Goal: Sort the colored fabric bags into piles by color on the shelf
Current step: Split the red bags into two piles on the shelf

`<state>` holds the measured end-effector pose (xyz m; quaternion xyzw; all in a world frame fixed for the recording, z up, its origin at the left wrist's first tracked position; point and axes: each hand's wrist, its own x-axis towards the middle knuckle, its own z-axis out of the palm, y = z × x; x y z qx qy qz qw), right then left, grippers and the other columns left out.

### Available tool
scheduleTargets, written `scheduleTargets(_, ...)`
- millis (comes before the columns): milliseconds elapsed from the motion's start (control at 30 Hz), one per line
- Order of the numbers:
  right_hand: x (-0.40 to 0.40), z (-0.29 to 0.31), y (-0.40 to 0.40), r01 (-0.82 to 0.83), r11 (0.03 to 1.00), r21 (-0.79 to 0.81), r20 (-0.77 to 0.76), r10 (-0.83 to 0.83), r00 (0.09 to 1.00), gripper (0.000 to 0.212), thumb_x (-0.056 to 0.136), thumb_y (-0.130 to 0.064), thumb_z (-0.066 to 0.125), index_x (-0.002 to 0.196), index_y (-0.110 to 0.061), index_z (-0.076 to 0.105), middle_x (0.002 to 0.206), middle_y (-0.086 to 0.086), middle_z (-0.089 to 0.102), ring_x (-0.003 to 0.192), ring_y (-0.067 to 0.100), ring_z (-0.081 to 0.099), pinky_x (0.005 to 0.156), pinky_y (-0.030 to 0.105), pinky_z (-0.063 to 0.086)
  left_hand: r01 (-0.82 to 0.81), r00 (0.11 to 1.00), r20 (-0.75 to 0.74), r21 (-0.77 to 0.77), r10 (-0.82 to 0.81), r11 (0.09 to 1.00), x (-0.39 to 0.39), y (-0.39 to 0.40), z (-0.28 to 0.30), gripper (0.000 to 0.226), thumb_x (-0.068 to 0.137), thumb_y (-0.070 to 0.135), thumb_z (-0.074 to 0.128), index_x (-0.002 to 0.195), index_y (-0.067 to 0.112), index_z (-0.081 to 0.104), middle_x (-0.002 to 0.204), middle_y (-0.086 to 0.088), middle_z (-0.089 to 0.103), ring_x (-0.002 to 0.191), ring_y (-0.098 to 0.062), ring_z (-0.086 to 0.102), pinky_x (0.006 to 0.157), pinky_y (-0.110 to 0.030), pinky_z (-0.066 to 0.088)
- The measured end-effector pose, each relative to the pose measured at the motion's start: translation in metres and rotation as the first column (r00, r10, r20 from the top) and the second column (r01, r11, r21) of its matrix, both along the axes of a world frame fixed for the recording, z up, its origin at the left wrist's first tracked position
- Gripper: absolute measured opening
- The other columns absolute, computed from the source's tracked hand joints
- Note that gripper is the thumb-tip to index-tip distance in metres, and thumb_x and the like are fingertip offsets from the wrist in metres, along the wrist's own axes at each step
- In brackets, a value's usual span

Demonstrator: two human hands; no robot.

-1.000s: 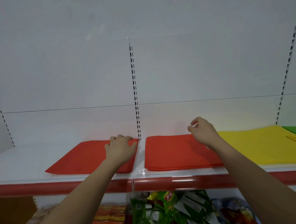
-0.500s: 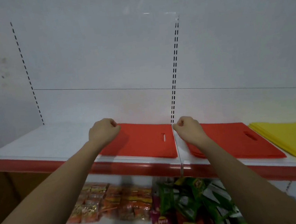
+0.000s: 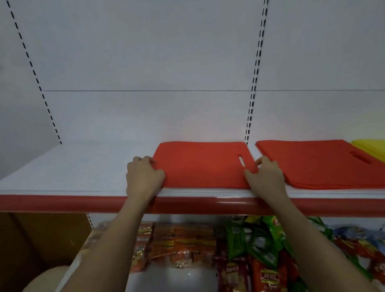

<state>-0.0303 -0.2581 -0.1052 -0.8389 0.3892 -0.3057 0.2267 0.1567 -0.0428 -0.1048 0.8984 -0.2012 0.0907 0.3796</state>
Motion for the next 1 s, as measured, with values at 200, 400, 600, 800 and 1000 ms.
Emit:
scheduleTargets(200, -0.001, 0.004, -0.005, 0.023, 0.998, 0.061, 0.060, -0.027, 0.998, 0.036, 0.086, -0.021, 0.072, 0.113, -0.004, 0.055, 0.098, 0.006, 0.057, 0.085, 0.019, 0.048, 0.073, 0.026, 0.034, -0.026, 0.997, -0.070, 0.044, 0.029, 0.999, 0.013, -0.005, -0.003, 0.043, 0.082, 0.031, 0.062, 0.119, 0.010, 0.063, 0.113, -0.012, 0.057, 0.114, -0.032, 0.049, 0.094, -0.042, 0.045)
scheduleTargets(400, 0.002, -0.001, -0.004, 0.094, 0.995, 0.026, 0.110, -0.096, 0.989, 0.025, 0.087, -0.019, 0.072, 0.101, -0.005, 0.056, 0.095, 0.009, 0.061, 0.085, 0.025, 0.054, 0.073, 0.030, 0.038, -0.030, 0.990, -0.135, -0.001, 0.030, 1.000, 0.024, -0.007, -0.012, 0.050, 0.077, 0.050, 0.070, 0.117, 0.022, 0.062, 0.114, -0.008, 0.063, 0.113, -0.030, 0.054, 0.093, -0.041, 0.047)
scheduleTargets(600, 0.002, -0.003, 0.000, 0.109, 0.993, -0.042, 0.117, -0.103, 0.988, 0.016, 0.091, -0.017, 0.066, 0.087, -0.010, 0.051, 0.087, 0.004, 0.055, 0.079, 0.020, 0.051, 0.070, 0.030, 0.036, -0.025, 0.998, -0.049, 0.057, 0.028, 0.998, 0.025, -0.008, -0.015, 0.032, 0.085, 0.051, 0.065, 0.107, 0.027, 0.063, 0.112, -0.009, 0.062, 0.113, -0.032, 0.049, 0.093, -0.043, 0.042)
scheduleTargets(800, 0.003, 0.005, 0.006, 0.083, 0.995, -0.050, 0.141, -0.075, 0.987, 0.019, 0.092, -0.025, 0.064, 0.093, -0.006, 0.066, 0.096, 0.006, 0.056, 0.098, 0.025, 0.051, 0.077, 0.029, 0.037, -0.151, 0.964, 0.249, 0.241, 0.089, 0.959, -0.003, -0.009, 0.004, 0.025, 0.095, 0.032, 0.058, 0.112, 0.014, 0.064, 0.114, -0.011, 0.062, 0.118, -0.032, 0.041, 0.093, -0.045, 0.035)
scheduleTargets(1000, -0.009, 0.038, -0.012, -0.054, 0.997, 0.054, 0.238, 0.040, 0.971, 0.016, 0.093, -0.013, 0.059, 0.101, -0.002, 0.067, 0.087, 0.013, 0.066, 0.088, 0.032, 0.063, 0.069, 0.031, 0.045, 0.031, 0.998, -0.056, -0.193, -0.043, 0.981, -0.010, -0.011, 0.043, 0.029, 0.093, 0.014, 0.062, 0.122, 0.010, 0.063, 0.113, -0.014, 0.068, 0.103, -0.032, 0.063, 0.092, -0.038, 0.049)
